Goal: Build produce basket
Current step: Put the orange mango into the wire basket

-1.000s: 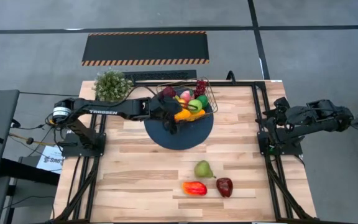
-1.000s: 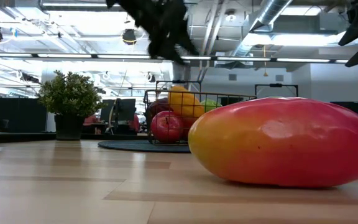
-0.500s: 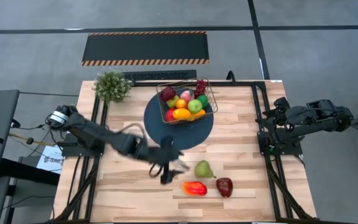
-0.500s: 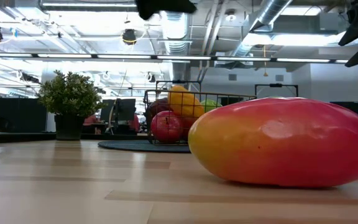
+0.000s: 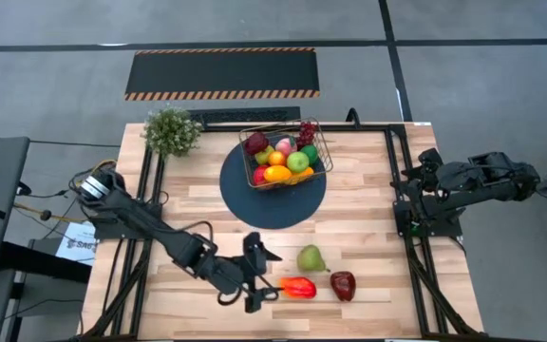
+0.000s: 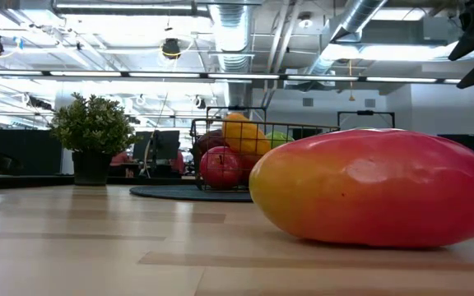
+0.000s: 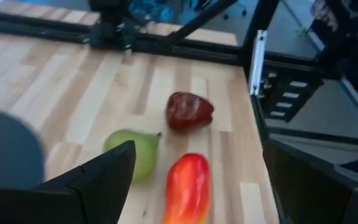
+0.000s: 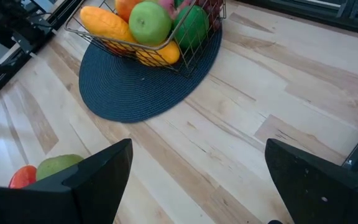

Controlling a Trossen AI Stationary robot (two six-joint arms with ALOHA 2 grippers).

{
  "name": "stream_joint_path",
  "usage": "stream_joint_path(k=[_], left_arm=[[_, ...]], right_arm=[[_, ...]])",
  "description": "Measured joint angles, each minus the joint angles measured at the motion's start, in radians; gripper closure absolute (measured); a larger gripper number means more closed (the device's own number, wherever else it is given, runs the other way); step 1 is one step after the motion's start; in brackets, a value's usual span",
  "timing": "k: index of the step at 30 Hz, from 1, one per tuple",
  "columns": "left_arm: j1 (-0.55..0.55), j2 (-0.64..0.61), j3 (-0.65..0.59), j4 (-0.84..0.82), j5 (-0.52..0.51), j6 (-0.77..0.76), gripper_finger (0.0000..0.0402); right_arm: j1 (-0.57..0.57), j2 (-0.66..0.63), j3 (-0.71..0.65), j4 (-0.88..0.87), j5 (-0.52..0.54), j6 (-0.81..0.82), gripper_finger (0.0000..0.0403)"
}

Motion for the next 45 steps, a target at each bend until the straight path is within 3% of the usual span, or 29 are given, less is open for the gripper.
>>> stream_joint_path(k=[15,24,33,45], left_arm=[[0.047,0.314,0.014,0.278,0.050,0.159,0.0064],[0.044,0.462,0.086,0.276,0.076,0.198,0.0064],[0.046,0.564,0.122,0.277,0.133,0.129,0.0065],[0.049,0.570,0.124,0.272,0.109,0.048,0.0151]], right_arm=[[0.000,0.000,0.000,0.000,0.000,0.000,0.0017],[0.000,0.000,0.000,-0.001,0.000,-0.002,0.0017],[0.000,0.000,0.000,-0.001,0.000,-0.022,0.0017],[0.000,0.000,0.000,-0.001,0.000,-0.026,0.0017]])
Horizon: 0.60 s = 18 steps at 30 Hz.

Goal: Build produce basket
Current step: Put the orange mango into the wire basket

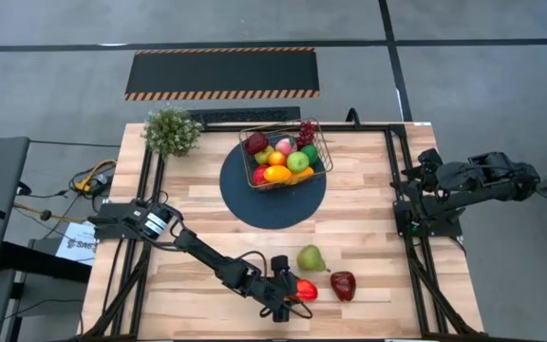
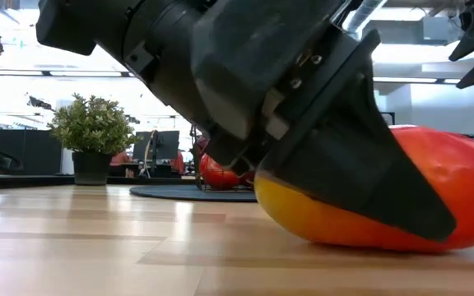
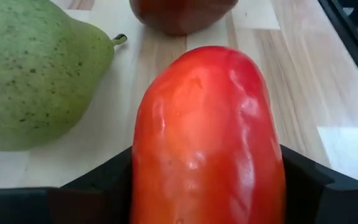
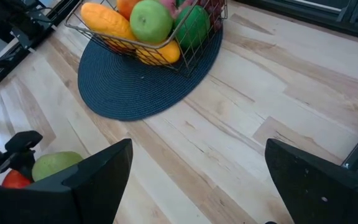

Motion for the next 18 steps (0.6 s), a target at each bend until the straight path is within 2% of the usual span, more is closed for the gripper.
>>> stream_joint_path(k=[3,7,18], left_arm=[[0.000,0.000,0.000,0.026,-0.003,-0.023,0.0155],[0.002,-0.021,0.000,0.031,-0.014,-0.026,0.0139],[0.021,-0.186,0.000,-0.053,-0.123,0.036,0.0139]], right_arm=[[0.000,0.000,0.000,0.000,0.000,0.000,0.0017],[0.000,0.000,0.000,0.000,0.000,-0.003,0.0017],[0.000,0.000,0.000,0.000,0.000,-0.020,0.0017]])
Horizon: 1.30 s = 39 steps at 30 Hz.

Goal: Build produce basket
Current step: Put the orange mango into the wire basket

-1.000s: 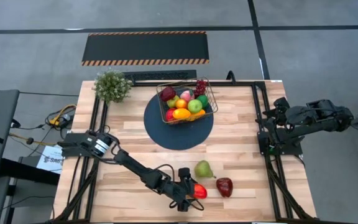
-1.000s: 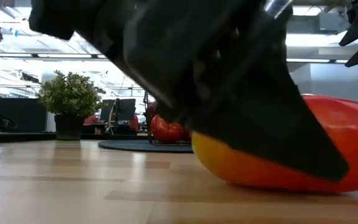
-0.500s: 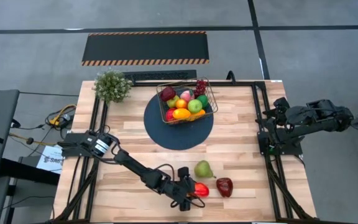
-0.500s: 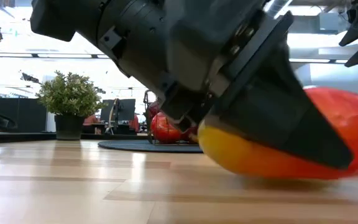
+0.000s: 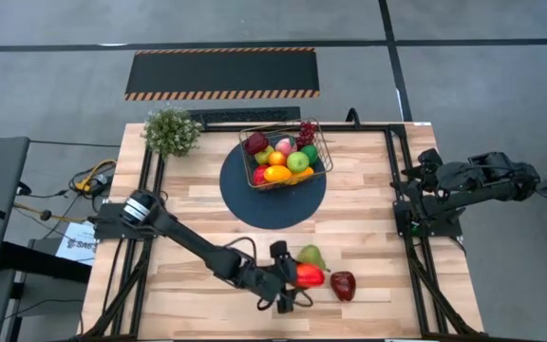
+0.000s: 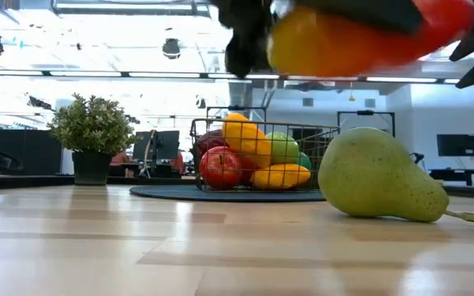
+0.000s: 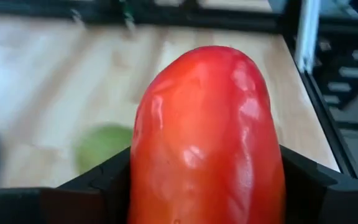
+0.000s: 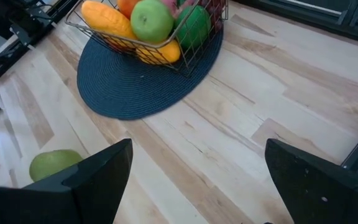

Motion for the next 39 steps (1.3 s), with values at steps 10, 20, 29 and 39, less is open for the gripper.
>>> stream_joint_path(k=[10,20,29,39], left_arm=[[0.115,-0.197,0.000,-0.148,-0.092,0.102,0.0135],[0.324,-0.297,0.000,-0.218,-0.117,0.284,0.0134],[0.562,-0.290,0.000,-0.234,0.031,0.372,0.0134],[0.800,-0.290,0.000,-0.239,0.239,0.483,0.0134]], right_arm=[[0.000,0.000,0.000,0.000,0.000,-0.006,0.0017],[0.000,0.000,0.000,0.000,0.003,-0.006,0.0017],[0.000,0.000,0.000,0.000,0.003,-0.007,0.0017],[0.000,0.000,0.000,0.000,0.003,-0.033,0.0017]])
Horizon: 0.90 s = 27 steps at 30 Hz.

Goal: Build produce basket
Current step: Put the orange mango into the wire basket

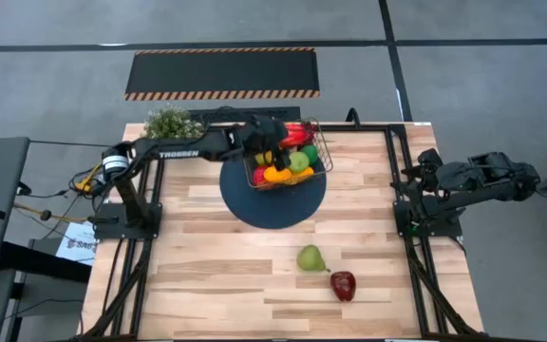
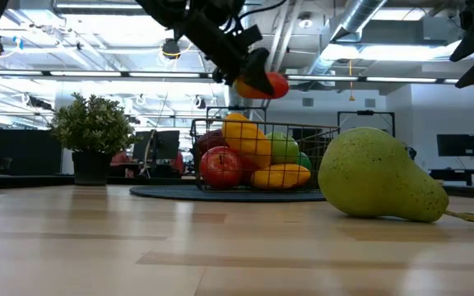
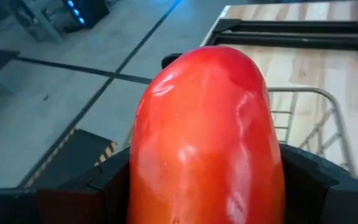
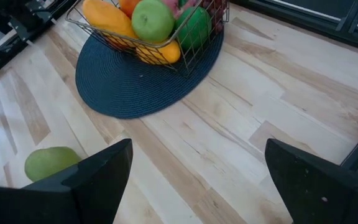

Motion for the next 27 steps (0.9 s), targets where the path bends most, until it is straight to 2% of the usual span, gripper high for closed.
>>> stream_joint_path(k=[9,15,20,24,27], left_arm=[[0.071,0.000,-0.006,0.002,0.140,-0.008,0.0134],[0.070,0.005,-0.006,0.013,0.139,-0.001,0.0134],[0.074,0.079,-0.007,0.057,0.135,0.003,0.0134],[0.074,0.129,0.002,0.058,0.049,0.026,0.0134],[0.080,0.135,0.012,0.064,0.048,0.020,0.0134]], right_arm=[[0.000,0.000,0.000,0.000,0.000,0.001,0.0017],[0.000,0.000,0.000,0.000,0.003,0.001,0.0017],[0.000,0.000,0.000,0.001,0.009,0.001,0.0017],[0.000,0.000,0.000,0.001,0.009,0.001,0.0017],[0.000,0.000,0.000,0.001,0.008,0.001,0.0017]])
